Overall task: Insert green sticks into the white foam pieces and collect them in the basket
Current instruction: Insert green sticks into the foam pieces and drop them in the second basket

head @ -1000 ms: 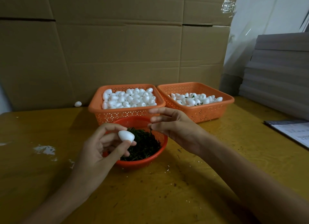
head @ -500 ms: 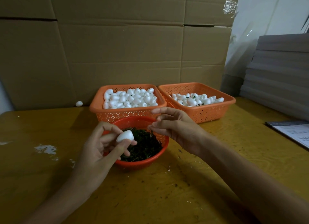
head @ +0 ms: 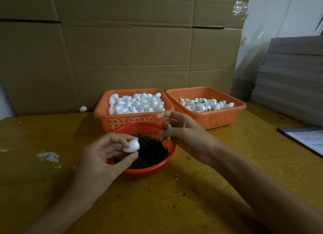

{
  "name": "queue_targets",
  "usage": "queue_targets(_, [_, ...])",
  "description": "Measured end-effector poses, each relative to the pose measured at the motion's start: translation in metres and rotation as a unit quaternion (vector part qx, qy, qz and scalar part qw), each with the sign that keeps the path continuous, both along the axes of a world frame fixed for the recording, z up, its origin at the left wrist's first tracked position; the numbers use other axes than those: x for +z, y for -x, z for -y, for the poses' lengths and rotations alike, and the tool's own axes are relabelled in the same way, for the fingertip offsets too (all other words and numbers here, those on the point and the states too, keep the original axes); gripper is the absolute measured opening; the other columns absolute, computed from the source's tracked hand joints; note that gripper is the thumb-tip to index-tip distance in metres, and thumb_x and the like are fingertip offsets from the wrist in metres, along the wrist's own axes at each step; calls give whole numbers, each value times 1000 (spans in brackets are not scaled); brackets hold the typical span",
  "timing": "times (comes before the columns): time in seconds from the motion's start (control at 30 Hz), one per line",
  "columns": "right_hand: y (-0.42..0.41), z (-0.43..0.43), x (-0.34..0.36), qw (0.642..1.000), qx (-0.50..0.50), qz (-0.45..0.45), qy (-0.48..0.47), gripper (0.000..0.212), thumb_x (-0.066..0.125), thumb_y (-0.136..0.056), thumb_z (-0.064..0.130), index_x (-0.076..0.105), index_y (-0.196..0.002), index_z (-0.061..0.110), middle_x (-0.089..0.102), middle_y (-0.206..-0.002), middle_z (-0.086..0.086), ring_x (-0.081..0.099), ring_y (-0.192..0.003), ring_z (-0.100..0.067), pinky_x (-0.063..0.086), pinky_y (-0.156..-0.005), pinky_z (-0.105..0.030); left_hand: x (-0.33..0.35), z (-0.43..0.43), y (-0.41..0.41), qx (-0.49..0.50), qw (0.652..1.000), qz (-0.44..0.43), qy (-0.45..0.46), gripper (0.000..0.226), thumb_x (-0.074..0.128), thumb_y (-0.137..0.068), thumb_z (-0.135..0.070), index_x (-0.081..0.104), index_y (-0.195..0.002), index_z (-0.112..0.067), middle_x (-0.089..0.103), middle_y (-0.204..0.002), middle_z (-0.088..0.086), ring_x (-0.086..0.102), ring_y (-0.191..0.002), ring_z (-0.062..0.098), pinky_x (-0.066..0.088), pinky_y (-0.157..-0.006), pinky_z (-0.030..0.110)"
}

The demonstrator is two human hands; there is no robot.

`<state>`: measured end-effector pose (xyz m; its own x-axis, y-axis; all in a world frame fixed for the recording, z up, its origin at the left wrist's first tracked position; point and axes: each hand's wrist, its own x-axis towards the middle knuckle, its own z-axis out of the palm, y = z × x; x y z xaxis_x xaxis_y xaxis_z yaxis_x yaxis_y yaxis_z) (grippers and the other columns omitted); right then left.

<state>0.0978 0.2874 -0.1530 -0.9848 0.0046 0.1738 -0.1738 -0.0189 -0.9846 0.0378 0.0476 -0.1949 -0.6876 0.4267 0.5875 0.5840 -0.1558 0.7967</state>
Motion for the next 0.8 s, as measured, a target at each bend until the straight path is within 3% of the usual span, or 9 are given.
queue_targets(0.13, [-4,7,3,999,-22,-12,-31,38,63,-89,-14,62,-116,13,45,-87,-3,53,-81,-10,47,-74,-26,1,1,0,-5,1000,23,-8,16,81,-77,-21,70,-87,-26,78,-114,2,76,-104,21,61,-92,32])
queue_targets(0.27, [-7,15,5,999,-11,-38,8,33,61,-90,-15,61,-108,12,46,-89,-7,55,-80,-15,50,-74,-27,3,0,-2,0,1000,20,-8,27,83,-75,-17,68,-96,-26,79,-113,1,76,-107,18,60,-89,26])
queue_targets(0.47, [-10,33,-1,994,39,-58,81,29,58,-94,-14,58,-112,8,52,-86,0,63,-83,-15,56,-77,-26,5,1,-7,3,1000,19,0,35,85,-71,-19,77,-102,-32,79,-113,-4,77,-104,14,60,-86,21])
queue_targets(0.57, [-11,37,-1,992,42,-62,100,23,58,-96,-9,58,-111,8,57,-86,0,65,-85,-17,57,-80,-29,4,1,-6,0,1000,17,-1,30,84,-72,-18,79,-101,-25,79,-111,-1,77,-102,16,61,-84,22])
queue_targets(0.67, [-12,38,0,992,38,-64,103,21,58,-96,-6,57,-113,7,58,-88,-2,66,-85,-19,58,-81,-31,2,1,-4,3,1000,6,-3,31,84,-74,-14,79,-104,-19,78,-112,2,77,-103,19,61,-85,23])
queue_targets(0.8, [-14,38,0,993,42,-55,92,22,56,-99,-9,57,-114,7,59,-89,-3,68,-89,-22,58,-87,-33,2,2,-2,-6,1000,-12,-9,35,84,-74,-12,79,-105,-26,76,-114,3,75,-105,22,61,-87,26])
